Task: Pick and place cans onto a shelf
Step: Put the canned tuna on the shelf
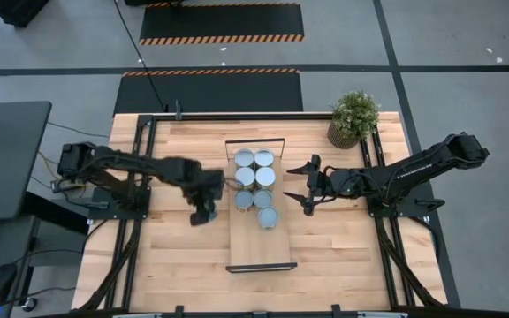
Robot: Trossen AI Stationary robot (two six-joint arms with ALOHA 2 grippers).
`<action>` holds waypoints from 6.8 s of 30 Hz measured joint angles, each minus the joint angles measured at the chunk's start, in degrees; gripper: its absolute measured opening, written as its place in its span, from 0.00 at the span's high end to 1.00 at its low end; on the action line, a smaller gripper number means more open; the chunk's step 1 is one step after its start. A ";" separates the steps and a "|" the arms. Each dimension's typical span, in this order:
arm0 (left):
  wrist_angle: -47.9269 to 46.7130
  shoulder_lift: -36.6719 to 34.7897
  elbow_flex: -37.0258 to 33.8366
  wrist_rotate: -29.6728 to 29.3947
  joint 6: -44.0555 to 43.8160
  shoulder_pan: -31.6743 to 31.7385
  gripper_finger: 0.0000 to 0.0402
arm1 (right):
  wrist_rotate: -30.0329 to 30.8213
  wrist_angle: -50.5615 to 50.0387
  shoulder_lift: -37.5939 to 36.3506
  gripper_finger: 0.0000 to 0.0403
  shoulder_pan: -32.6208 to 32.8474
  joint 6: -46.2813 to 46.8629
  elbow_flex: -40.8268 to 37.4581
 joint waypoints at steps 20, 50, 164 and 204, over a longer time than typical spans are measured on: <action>8.09 7.29 16.06 -15.05 -9.65 -20.89 0.25 | 0.08 0.85 0.00 0.17 0.00 0.45 0.00; 9.49 22.96 28.61 -21.32 12.08 -23.64 0.25 | -0.43 0.37 0.00 0.17 0.07 0.37 0.00; 12.10 23.02 27.91 -15.40 47.34 -23.80 0.21 | -1.88 0.42 0.00 0.17 0.04 -0.44 0.00; 14.91 23.04 27.91 -14.31 38.51 -23.51 0.21 | -1.87 0.42 -0.02 0.17 0.04 -0.44 0.00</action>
